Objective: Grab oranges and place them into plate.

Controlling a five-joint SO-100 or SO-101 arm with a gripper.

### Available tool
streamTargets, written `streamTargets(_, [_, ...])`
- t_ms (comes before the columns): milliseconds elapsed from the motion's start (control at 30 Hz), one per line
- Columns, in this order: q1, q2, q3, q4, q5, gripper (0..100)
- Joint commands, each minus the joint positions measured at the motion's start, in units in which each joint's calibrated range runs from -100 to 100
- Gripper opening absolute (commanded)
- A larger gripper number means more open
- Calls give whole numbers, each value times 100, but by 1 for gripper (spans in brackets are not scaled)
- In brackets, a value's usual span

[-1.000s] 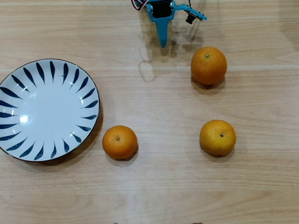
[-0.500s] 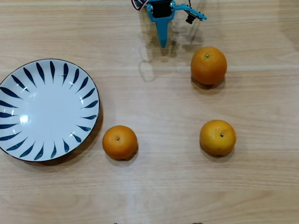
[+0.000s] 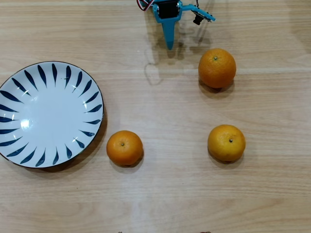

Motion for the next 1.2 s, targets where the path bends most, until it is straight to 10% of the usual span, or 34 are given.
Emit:
streamTargets(0, [124,-51,5,-16,21,2])
streamTargets(1167, [84,2316,-6052,2433,-241,2])
